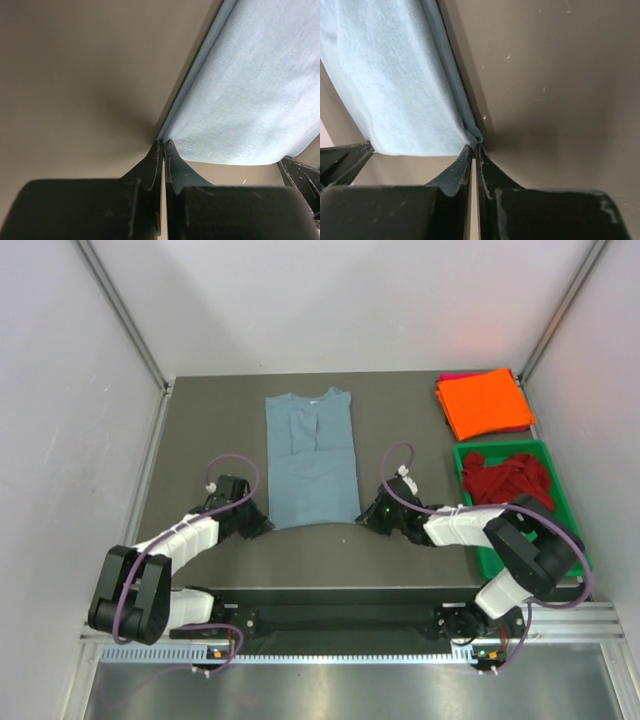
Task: Fold and stack the t-shirts
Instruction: Fold the tshirt
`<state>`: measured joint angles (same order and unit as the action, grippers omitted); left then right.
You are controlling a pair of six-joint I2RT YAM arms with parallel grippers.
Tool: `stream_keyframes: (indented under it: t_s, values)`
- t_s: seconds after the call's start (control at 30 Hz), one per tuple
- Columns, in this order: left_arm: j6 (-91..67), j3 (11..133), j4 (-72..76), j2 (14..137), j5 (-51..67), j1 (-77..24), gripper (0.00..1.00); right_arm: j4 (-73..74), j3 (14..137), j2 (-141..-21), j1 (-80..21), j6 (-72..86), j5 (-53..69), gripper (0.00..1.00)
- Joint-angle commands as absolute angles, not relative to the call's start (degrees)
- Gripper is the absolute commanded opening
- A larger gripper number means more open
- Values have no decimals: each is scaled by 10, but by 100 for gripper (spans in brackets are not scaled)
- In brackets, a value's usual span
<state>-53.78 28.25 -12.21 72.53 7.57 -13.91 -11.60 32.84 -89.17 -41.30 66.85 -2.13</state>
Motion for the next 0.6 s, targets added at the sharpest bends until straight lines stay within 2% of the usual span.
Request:
stream_keyframes:
  t_s: [0.0, 0.23, 0.33, 0.57]
  values:
    - [-518, 286, -131, 733, 54, -137, 0, -76, 328, -881, -420, 632, -63, 0]
    - [-490, 309, -209, 693, 46, -138, 0, -2, 340, -806, -429, 567, -101, 0]
    - [-489, 309, -235, 639, 47, -145, 0, 47, 338, -752, -431, 548, -121, 0]
    - [-539, 311, -321, 505, 22, -233, 0, 114, 335, -653, -445, 520, -124, 0]
